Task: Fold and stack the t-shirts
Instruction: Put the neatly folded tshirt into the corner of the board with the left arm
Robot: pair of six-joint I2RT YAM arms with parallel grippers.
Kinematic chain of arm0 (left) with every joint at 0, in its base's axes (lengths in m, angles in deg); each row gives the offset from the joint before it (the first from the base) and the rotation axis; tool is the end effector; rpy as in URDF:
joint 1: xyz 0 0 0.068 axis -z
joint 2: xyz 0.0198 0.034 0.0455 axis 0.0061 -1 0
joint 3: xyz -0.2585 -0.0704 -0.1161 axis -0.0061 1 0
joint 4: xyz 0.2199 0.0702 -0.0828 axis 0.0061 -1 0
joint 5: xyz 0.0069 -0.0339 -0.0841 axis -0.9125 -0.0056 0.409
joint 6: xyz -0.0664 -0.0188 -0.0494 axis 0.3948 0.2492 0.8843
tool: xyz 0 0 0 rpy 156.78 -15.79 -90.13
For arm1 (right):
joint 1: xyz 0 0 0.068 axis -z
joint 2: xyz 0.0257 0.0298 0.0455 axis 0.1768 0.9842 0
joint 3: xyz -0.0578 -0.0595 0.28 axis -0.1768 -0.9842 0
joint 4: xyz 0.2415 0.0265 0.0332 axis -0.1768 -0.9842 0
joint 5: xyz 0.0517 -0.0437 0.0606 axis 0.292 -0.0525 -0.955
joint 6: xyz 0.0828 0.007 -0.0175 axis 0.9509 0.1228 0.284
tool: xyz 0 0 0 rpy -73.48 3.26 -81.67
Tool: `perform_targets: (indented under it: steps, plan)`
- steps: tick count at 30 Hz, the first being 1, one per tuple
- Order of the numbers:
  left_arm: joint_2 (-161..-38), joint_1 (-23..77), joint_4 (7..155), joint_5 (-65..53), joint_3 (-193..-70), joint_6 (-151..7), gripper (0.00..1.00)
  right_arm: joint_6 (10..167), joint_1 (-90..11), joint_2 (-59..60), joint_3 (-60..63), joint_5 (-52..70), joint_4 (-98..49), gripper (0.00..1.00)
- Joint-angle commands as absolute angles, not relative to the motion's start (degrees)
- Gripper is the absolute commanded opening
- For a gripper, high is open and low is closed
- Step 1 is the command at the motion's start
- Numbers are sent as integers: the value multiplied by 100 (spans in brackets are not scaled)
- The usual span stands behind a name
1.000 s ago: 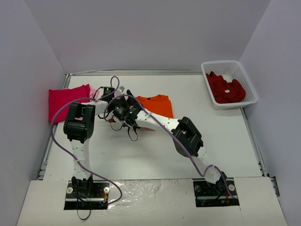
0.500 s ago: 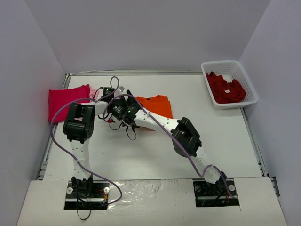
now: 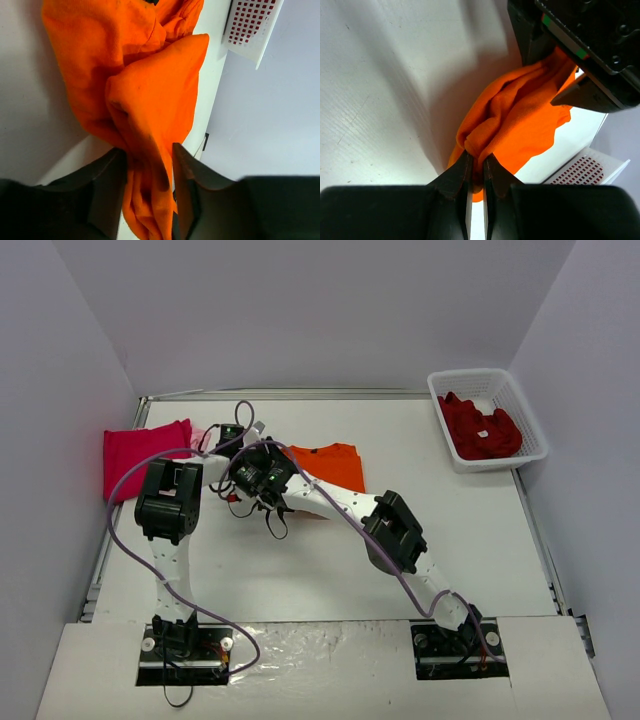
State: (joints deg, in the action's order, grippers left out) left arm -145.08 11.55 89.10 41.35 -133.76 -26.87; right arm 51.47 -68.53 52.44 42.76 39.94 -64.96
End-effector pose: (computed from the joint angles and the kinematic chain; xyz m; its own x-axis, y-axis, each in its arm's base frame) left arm 0.4384 -0.1496 0.1636 -0.9564 -0.2894 -0.0394 -0.0615 0.3313 -0.9415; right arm 0.3009 0.4322 0.1944 -0.0470 -0.9523 -0.3014 -0.8027 0.2156 -0.5561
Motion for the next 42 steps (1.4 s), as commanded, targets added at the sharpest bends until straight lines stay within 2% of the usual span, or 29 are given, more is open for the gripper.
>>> perform_targets:
  steps: [1, 3, 8, 10, 11, 19, 22, 24, 25, 31, 38, 42]
  plan:
    - [-14439, 1406, 9108, 4267, -13397, -2658, 34, 5247, -7057, 5300, 4638, 4044, -6258, 0]
    - [-14439, 1415, 9108, 4284, -13388, -2658, 23, 5247, -7057, 5317, 4655, 4044, -6258, 0]
    - [-14421, 1433, 9072, 4319, -13414, -2710, 15, 5247, -7057, 5353, 4690, 4062, -6284, 0]
    - [-14412, 1441, 9003, 4319, -13432, -2754, 9, 5247, -7048, 5361, 4691, 4062, -6284, 0]
    - [-14404, 1441, 8993, 4328, -13432, -2789, 3, 5247, -7048, 5370, 4691, 4062, -6284, 0]
    - [-14386, 1485, 8686, 4328, -13467, -3053, 3, 5282, -7057, 5405, 4752, 3974, -6311, 0]
    - [-14368, 1503, 8598, 4319, -13485, -3158, 2, 5291, -7100, 5388, 4752, 3957, -6328, 41]
    - [-14333, 1503, 8493, 4293, -13511, -3238, 3, 5317, -7127, 5353, 4743, 3817, -6363, 52]
    - [-14333, 1503, 8431, 4284, -13511, -3325, 2, 5317, -7136, 5292, 4717, 3755, -6381, 64]
    - [-14316, 1503, 8097, 4258, -13555, -3686, 2, 5335, -7294, 4703, 4358, 3544, -6451, 77]
    - [-14281, 1477, 7386, 4161, -13669, -4213, 2, 4887, -7224, 3262, 3620, 2622, -6679, 80]
    - [-14281, 1415, 7122, 4056, -13801, -4511, 2, 4509, -6655, 2420, 3461, 1787, -7197, 82]
